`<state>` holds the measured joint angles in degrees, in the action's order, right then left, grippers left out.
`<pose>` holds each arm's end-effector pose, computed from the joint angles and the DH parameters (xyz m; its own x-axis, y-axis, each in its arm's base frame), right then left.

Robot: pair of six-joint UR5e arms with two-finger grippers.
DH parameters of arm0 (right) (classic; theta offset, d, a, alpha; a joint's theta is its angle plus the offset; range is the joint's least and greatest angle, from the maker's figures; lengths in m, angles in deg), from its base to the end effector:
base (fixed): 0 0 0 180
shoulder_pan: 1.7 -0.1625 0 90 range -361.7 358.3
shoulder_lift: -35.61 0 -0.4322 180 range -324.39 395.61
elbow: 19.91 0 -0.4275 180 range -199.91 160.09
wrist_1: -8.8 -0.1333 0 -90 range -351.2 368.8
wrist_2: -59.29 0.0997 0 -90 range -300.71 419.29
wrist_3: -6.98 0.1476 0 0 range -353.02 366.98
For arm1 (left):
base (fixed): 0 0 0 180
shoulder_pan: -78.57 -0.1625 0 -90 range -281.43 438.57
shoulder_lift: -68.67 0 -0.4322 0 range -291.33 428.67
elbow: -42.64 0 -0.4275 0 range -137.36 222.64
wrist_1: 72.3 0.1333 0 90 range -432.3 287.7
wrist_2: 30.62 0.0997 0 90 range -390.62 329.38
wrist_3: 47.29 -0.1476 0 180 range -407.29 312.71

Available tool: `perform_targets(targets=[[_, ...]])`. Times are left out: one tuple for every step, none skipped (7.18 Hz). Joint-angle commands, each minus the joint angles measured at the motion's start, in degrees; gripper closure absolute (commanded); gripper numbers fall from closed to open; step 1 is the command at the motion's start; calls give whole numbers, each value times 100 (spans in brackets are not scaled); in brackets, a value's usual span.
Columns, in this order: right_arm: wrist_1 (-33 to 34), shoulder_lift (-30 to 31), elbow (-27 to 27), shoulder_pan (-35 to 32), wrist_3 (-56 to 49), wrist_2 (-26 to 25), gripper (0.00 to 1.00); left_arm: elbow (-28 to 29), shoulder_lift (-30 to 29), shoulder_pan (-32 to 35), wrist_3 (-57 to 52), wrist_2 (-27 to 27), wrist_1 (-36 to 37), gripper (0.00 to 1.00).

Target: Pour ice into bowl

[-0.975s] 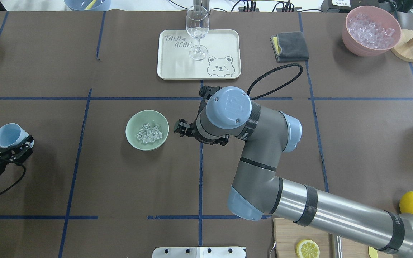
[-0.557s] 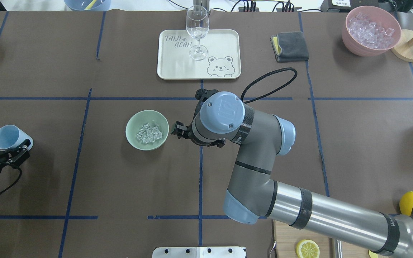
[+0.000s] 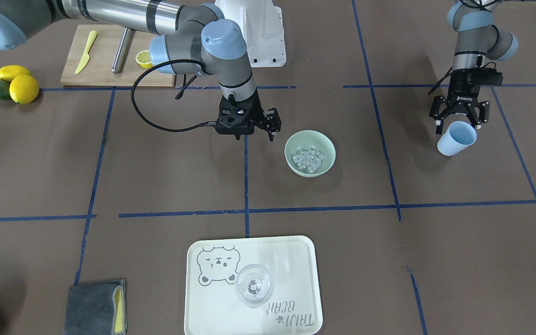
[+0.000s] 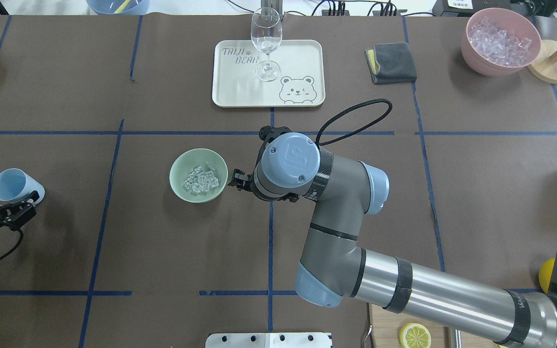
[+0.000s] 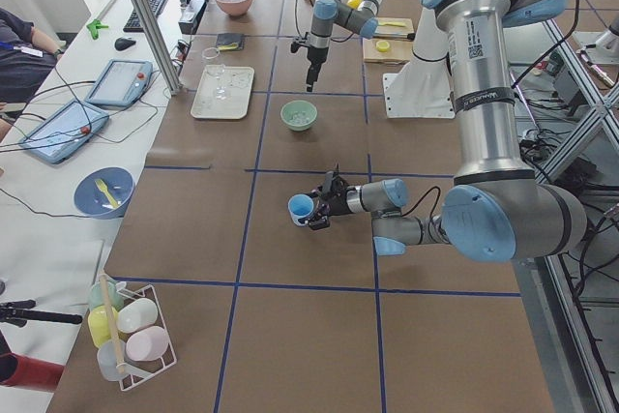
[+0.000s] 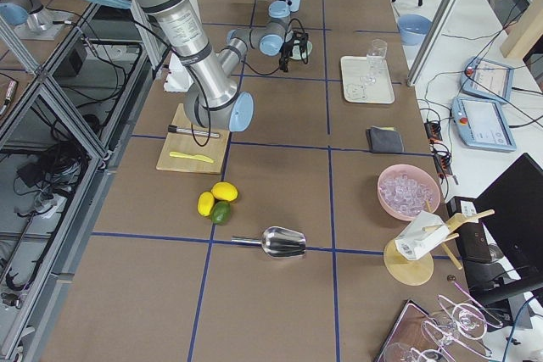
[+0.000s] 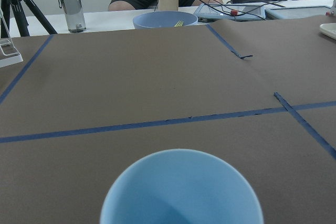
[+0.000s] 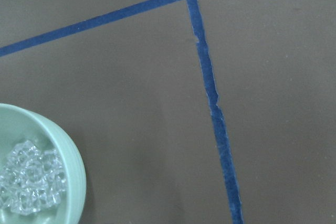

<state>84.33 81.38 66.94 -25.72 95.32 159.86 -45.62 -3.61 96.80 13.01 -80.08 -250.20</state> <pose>-0.6873 -0.4226 0.1911 0.5241 0.2024 0.8273 -0.2469 0.9657 -0.0798 0.3201 -0.3468 0.6651 0.7054 0.1641 -0.6895 0.5323 0.5197 0.6683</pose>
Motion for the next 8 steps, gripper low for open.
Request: perform_targets(targets=[[6,-94,-89,55,16,-46,0,-234,74,311,-246,-272,1,0],[6,-373,-403,55,34,-46,0,-314,74,505,-404,-413,1,0],[6,-576,-623,55,43,-46,0,-349,74,646,-493,-563,1,0],[6,-656,-626,55,34,-46,0,-358,74,682,-493,-581,1,0],[6,-674,-626,37,-9,-46,0,-358,74,682,-493,-590,10,0],[-3,-683,-730,20,-45,-72,0,-376,74,726,-502,-669,19,0],[-12,-910,-1088,20,-80,-186,0,-445,65,900,-702,-817,54,0],[-20,-1199,-1448,20,-89,-187,0,-603,74,1033,-774,-976,176,0]])
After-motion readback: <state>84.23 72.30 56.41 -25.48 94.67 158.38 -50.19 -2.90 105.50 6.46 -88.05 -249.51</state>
